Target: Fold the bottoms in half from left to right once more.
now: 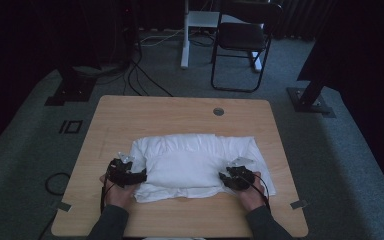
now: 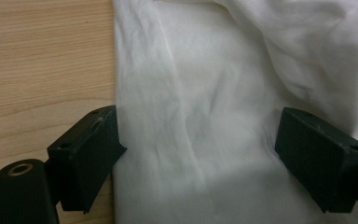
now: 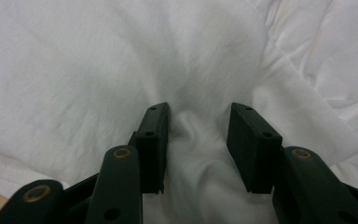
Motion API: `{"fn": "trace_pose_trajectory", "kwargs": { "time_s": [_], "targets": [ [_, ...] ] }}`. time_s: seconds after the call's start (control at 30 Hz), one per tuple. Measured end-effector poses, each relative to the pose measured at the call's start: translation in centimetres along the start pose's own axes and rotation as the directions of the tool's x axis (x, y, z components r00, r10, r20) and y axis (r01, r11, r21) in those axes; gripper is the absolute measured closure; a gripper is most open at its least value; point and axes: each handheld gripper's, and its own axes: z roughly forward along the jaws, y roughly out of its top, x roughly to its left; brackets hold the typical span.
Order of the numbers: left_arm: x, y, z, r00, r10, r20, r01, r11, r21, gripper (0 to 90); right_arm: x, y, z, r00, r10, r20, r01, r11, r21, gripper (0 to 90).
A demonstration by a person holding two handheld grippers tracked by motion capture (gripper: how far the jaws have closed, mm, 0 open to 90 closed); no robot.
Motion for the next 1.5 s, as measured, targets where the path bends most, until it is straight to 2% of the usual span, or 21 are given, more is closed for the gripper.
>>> {"fn": "trace_pose_trajectory", "kwargs": {
  "time_s": [0.2,0.4,0.53,0.6,0.67,0.7,0.73,0.77,0.83,0.87,0.97,1.03,1.1,1.2,1.27,1.3,1.33,1.4,1.43,1.47,1.5],
  "targets": [
    [0.3,0.0,0.0,0.9997,-0.023,-0.001,0.023,0.9997,-0.004,14.0,-0.1,0.0,0.0,1.0,0.002,-0.006,-0.002,1.0,-0.002,56.8],
    [1.7,-0.4,-0.4,0.9929,-0.111,-0.043,0.111,0.9938,-0.014,14.1,-0.1,0.0,0.0,0.9999,0.0,-0.012,0.0,1.0,-0.003,56.3],
    [2.4,-0.3,-0.6,0.9897,-0.138,0.037,0.14,0.9898,-0.029,17.9,-0.1,0.0,0.0,0.9999,0.001,-0.011,-0.001,1.0,-0.002,56.0],
    [2.4,-0.2,-0.6,0.985,-0.132,0.111,0.138,0.9894,-0.045,35.6,-0.1,0.0,0.0,0.9999,0.001,-0.011,-0.001,1.0,-0.003,56.0],
    [2.7,-0.1,-0.5,0.9724,-0.156,0.174,0.163,0.9861,-0.03,65.1,-0.1,0.0,0.0,0.9998,0.009,-0.016,-0.009,1.0,-0.002,55.5],
    [2.8,-0.1,-0.3,0.9667,-0.169,0.192,0.175,0.9844,-0.016,74.6,-0.2,0.0,0.0,0.9998,0.009,-0.019,-0.009,1.0,-0.003,55.4],
    [2.8,0.0,-0.3,0.9659,-0.169,0.196,0.175,0.9845,-0.014,82.9,-0.2,0.0,0.0,0.9997,0.013,-0.022,-0.013,0.9999,-0.002,55.4],
    [2.8,0.0,-0.4,0.9638,-0.168,0.207,0.176,0.9842,-0.021,87.0,-0.2,0.0,0.0,0.9996,0.013,-0.023,-0.013,0.9999,-0.002,55.3],
    [2.5,0.1,-1.0,0.965,-0.151,0.214,0.166,0.9845,-0.055,88.0,-0.2,0.0,0.0,0.9997,0.012,-0.023,-0.012,0.9999,-0.002,55.0],
    [2.5,0.2,-1.4,0.9599,-0.147,0.239,0.17,0.9826,-0.076,88.1,-0.3,0.0,0.0,0.9996,0.012,-0.025,-0.012,0.9999,-0.001,54.8],
    [2.2,1.1,-2.8,0.9611,-0.109,0.254,0.146,0.9805,-0.131,88.2,-0.3,0.3,-0.3,0.9997,0.017,-0.018,-0.017,0.9999,-0.001,50.6],
    [2.1,1.9,-3.5,0.9583,-0.097,0.269,0.144,0.9763,-0.162,88.2,-0.2,0.9,-0.9,0.9997,0.02,-0.013,-0.02,0.9988,-0.044,46.9],
    [1.9,2.6,-3.8,0.9583,-0.079,0.275,0.13,0.9759,-0.175,88.2,0.3,1.9,-1.7,0.9997,0.016,-0.019,-0.018,0.9945,-0.103,43.8],
    [1.6,3.3,-4.1,0.9564,-0.063,0.285,0.121,0.9743,-0.19,88.2,1.6,4.0,-2.2,0.9977,-0.023,-0.063,0.011,0.9838,-0.179,44.2],
    [1.5,3.6,-4.3,0.9518,-0.063,0.3,0.128,0.9709,-0.202,88.3,2.8,5.5,-1.7,0.995,-0.056,-0.083,0.04,0.9811,-0.189,44.9],
    [1.5,3.6,-4.3,0.9518,-0.063,0.3,0.128,0.9709,-0.202,88.3,2.8,5.5,-1.7,0.995,-0.056,-0.083,0.04,0.9811,-0.189,44.9],
    [1.5,4.0,-4.6,0.9468,-0.054,0.317,0.131,0.9652,-0.226,88.3,3.4,6.1,-1.2,0.9935,-0.073,-0.087,0.056,0.9801,-0.19,45.9],
    [1.4,4.7,-5.2,0.9444,-0.036,0.327,0.124,0.9597,-0.252,88.5,4.8,7.1,1.2,0.9891,-0.117,-0.089,0.105,0.9854,-0.135,47.8],
    [1.3,5.0,-5.5,0.9428,-0.026,0.332,0.12,0.957,-0.264,88.7,5.4,7.3,2.5,0.988,-0.128,-0.087,0.121,0.9893,-0.081,49.2],
    [1.2,5.7,-6.2,0.937,-0.012,0.349,0.121,0.9485,-0.293,88.8,6.4,7.2,5.1,0.9845,-0.145,-0.099,0.147,0.989,0.015,50.9],
    [1.1,6.2,-6.6,0.9352,0.001,0.354,0.116,0.9442,-0.308,88.8,6.4,7.2,5.1,0.9845,-0.145,-0.099,0.147,0.989,0.015,50.9]
  ]
}}
